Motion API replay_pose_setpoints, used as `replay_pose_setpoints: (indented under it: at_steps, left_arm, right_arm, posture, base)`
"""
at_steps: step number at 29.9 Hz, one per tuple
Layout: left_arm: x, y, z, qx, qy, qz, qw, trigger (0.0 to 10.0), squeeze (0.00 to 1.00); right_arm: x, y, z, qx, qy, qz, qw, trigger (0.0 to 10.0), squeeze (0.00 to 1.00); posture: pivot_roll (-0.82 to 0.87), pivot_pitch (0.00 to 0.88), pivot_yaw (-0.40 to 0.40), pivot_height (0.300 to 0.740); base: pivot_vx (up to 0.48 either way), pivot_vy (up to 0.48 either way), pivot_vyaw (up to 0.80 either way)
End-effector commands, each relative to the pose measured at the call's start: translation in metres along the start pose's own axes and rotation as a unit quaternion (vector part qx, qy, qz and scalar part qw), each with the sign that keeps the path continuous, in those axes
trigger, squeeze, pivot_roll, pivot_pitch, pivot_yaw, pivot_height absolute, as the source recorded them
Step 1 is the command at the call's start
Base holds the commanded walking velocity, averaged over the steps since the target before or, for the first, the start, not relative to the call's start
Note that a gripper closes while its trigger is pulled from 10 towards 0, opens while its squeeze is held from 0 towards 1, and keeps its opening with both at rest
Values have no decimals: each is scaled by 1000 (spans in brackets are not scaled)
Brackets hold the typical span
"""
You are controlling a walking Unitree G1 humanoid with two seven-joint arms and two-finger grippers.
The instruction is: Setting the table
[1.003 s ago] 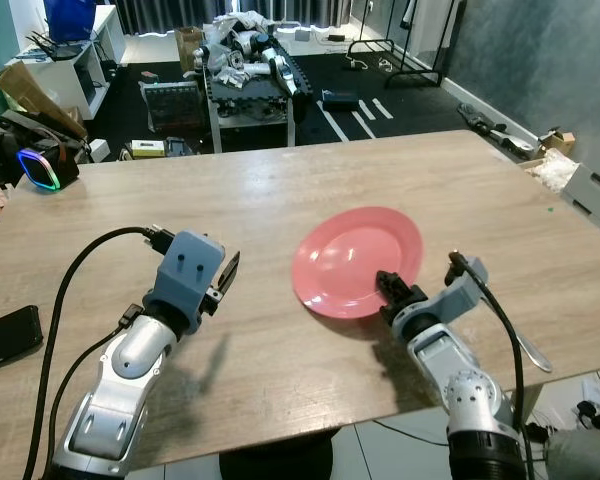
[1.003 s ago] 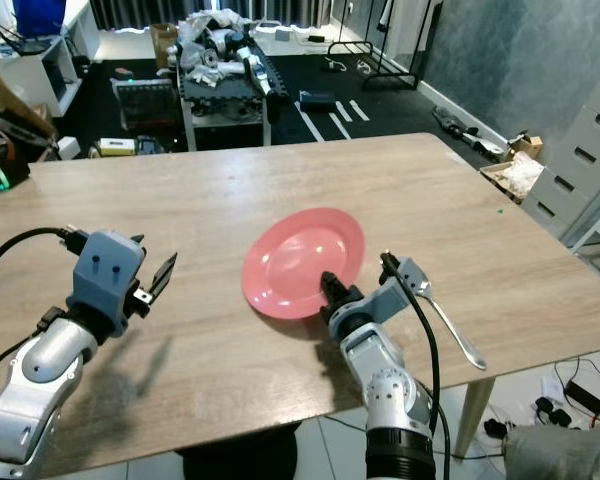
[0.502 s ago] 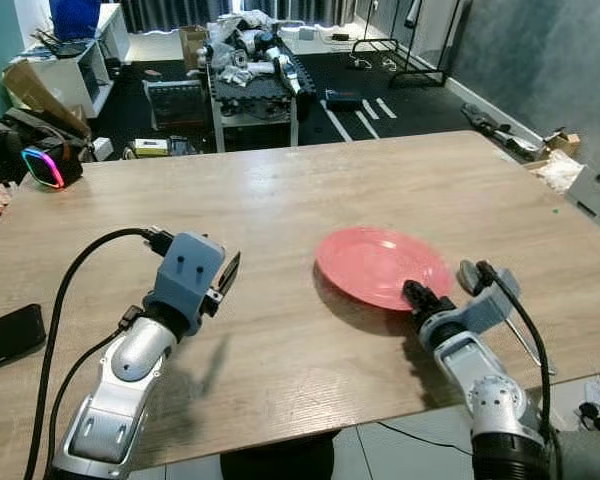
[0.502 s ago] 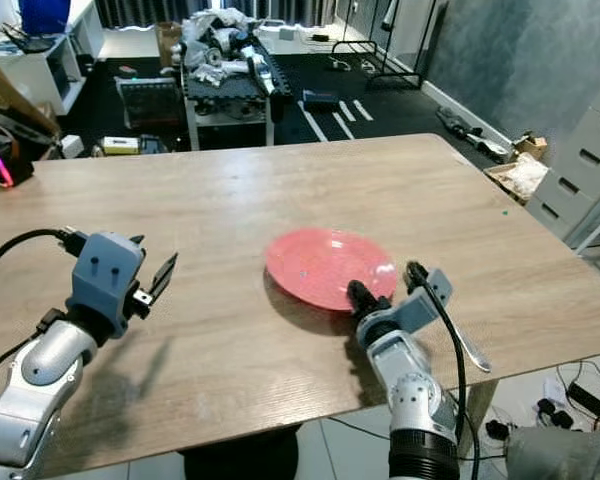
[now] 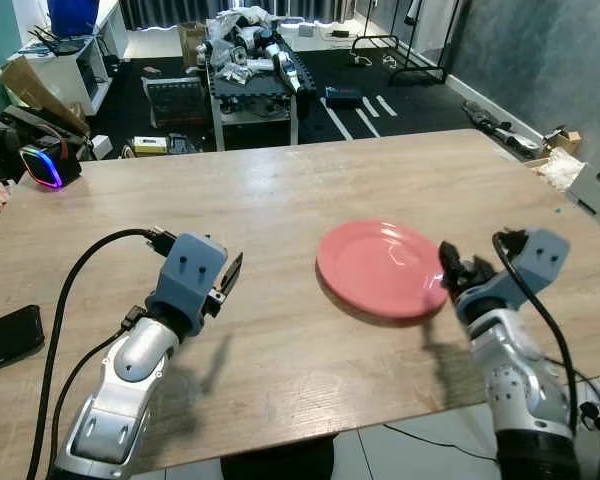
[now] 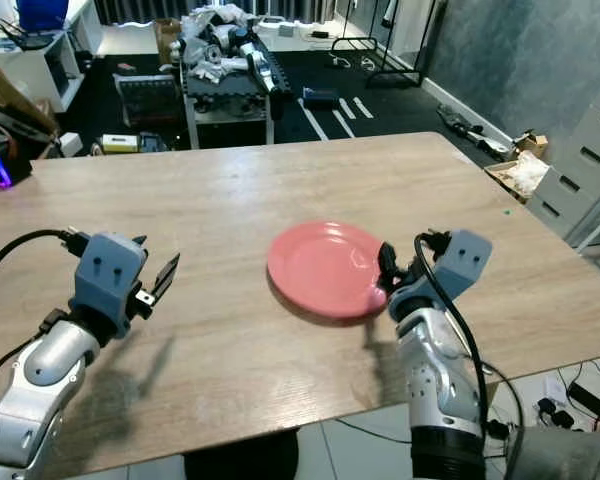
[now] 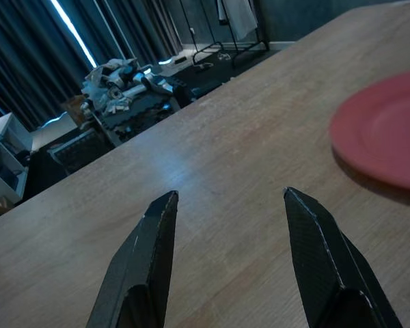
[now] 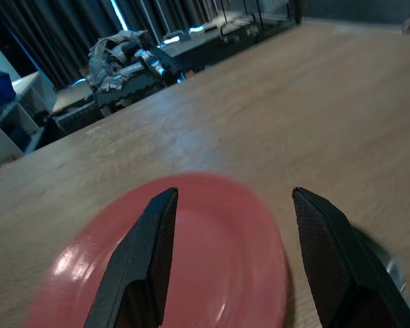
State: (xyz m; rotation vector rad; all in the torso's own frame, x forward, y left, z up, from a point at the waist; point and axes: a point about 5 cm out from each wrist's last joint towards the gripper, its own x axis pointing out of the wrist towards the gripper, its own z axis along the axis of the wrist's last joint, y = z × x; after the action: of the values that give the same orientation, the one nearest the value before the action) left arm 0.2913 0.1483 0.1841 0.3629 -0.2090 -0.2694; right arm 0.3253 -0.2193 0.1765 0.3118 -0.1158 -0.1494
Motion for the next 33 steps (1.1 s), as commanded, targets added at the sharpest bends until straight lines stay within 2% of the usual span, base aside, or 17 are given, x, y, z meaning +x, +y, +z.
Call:
replay_pose_setpoints:
  at_steps: [1,4,5,7,12,14,15,17,20,22,33]
  left_arm:
    - [-2,-3,-4,2,10,-5,1000,10000,0]
    - [-2,-4,-4,2,10,-6,1000,10000,0]
    - [-1,-5,-4,1,10,-7,1000,10000,0]
    - [-1,-5,-3,1,10,-8,1000,10000,0]
    - [-2,-8,-4,-3,13,-11,1000,10000,0]
    - [-2,-10,-5,-20,19,-9,1000,10000,0]
    - [-2,-11,-6,-45,26,-2,999,10000,0]
    - [-2,-11,-6,-45,26,-2,999,10000,0]
    - [0,-13,-8,-108,50,25,993,10000,0]
    - [1,-13,-8,-121,54,32,991,10000,0]
    - [5,-13,-6,-111,51,37,992,10000,0]
  right_arm:
    - [-2,-1,7,-30,-24,-2,999,10000,0]
    - [-3,-2,15,-49,-47,-3,998,10000,0]
    - [-4,1,28,-70,-87,2,994,10000,0]
    - [-5,4,31,-72,-95,9,993,10000,0]
    - [-13,19,19,-56,-80,53,994,10000,0]
    - [-19,26,13,-47,-75,66,994,10000,0]
    - [-21,29,11,-41,-76,66,994,10000,0]
    - [-21,29,11,-41,-76,66,994,10000,0]
    - [-24,30,7,-36,-79,55,995,10000,0]
    - [-25,30,6,-37,-80,52,995,10000,0]
    - [-25,22,2,-40,-71,41,996,10000,0]
  posture:
    - [35,0,62,740]
    - [32,0,65,740]
    - [29,0,67,740]
    - [29,0,68,740]
    - [28,0,70,740]
    - [26,0,71,740]
    - [24,1,73,740]
    - [24,1,73,740]
    - [22,1,76,740]
    - [19,0,78,740]
    - [13,0,79,740]
  base:
    - [0,0,0]
    - [0,0,0]
    - [0,0,0]
    - [0,0,0]
    - [0,0,0]
    - [0,0,0]
    - [0,0,0]
    - [0,0,0]
    - [0,0,0]
    - [0,0,0]
    - [0,0,0]
